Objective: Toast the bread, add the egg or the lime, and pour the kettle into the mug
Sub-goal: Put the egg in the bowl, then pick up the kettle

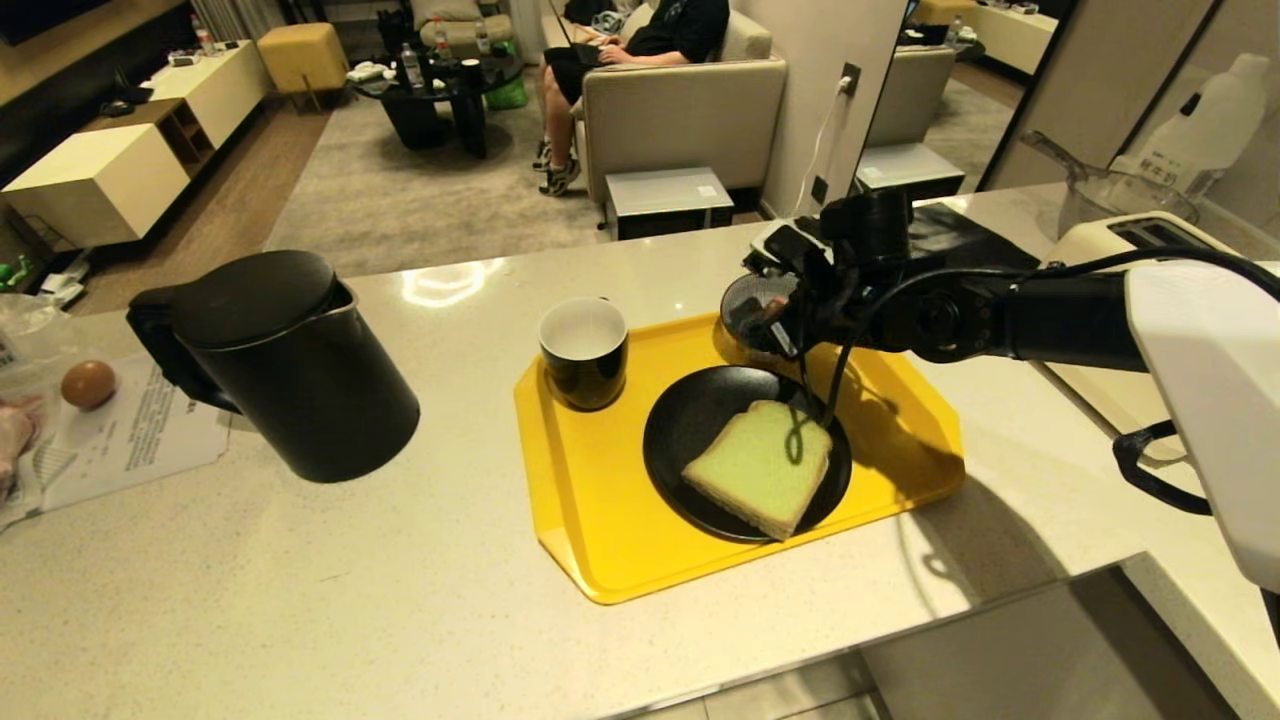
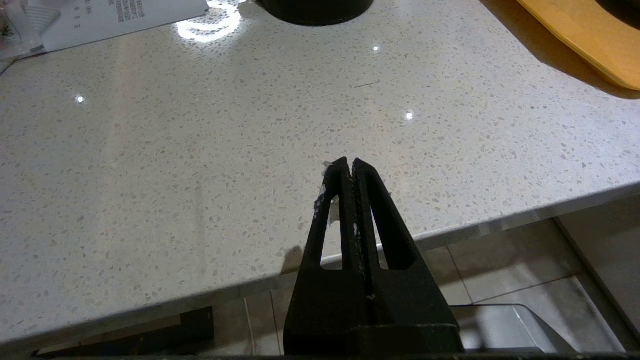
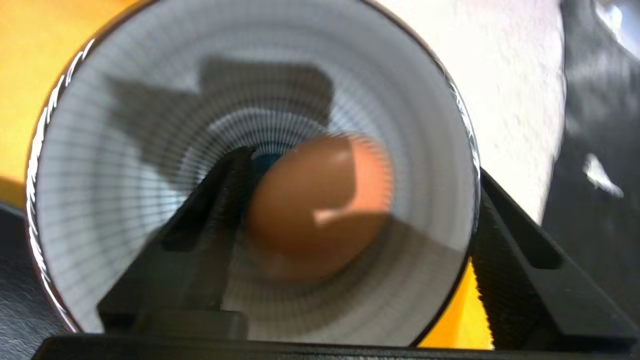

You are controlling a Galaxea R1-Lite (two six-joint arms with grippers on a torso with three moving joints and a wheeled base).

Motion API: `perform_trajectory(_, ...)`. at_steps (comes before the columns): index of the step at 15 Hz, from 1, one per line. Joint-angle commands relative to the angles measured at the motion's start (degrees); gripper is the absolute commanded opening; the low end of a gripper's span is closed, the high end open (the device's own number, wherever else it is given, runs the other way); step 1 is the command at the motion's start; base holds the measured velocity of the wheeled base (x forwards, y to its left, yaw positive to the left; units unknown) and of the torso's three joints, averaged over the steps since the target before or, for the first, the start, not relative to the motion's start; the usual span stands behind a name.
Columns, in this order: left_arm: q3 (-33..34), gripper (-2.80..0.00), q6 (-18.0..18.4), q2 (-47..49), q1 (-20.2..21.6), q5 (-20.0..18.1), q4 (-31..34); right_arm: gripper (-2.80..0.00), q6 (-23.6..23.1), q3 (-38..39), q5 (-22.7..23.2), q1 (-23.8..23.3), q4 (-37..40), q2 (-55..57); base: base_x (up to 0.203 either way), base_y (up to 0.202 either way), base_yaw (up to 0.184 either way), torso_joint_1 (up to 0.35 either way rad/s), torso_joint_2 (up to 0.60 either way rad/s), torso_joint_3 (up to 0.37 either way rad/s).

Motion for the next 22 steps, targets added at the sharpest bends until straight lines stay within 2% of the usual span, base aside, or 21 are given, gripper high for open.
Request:
perform_trajectory(1, 0.0, -2.80, 0.0, 0.0, 0.0, 0.0, 0.0, 0.00, 0.1, 0.0, 0.8, -0.4, -0.3, -1.6, 0.000, 0.000, 0.000, 0.000, 0.00, 0.000)
perform_trajectory(6, 0.0, -2.80, 0.0, 0.0, 0.0, 0.0, 0.0, 0.00, 2.1, 0.7, 1.1, -1.0, -0.2, -6.3, 0.000, 0.000, 0.000, 0.000, 0.00, 0.000)
perform_trajectory(11, 0.0, -2.80, 0.0, 0.0, 0.0, 0.0, 0.0, 0.00, 11.6, 1.8, 1.0, -1.3, 0.1, -13.6, 0.000, 0.000, 0.000, 0.000, 0.00, 0.000)
perform_trajectory(17, 0.0, -2.80, 0.0, 0.0, 0.0, 0.0, 0.0, 0.00, 17.3, 7.7, 1.1, -4.2, -0.1, -26.0, 0.000, 0.000, 0.000, 0.000, 0.00, 0.000)
perform_trajectory(18, 0.0, -2.80, 0.0, 0.0, 0.0, 0.0, 0.0, -2.80, 17.6, 8.6, 1.2, -5.0, -0.2, -28.0, 0.000, 0.000, 0.000, 0.000, 0.00, 0.000)
perform_trajectory(22, 0.0, -2.80, 0.0, 0.0, 0.0, 0.0, 0.0, -2.80, 17.7, 12.5, 0.9, -7.9, -0.2, -35.2, 0.000, 0.000, 0.000, 0.000, 0.00, 0.000)
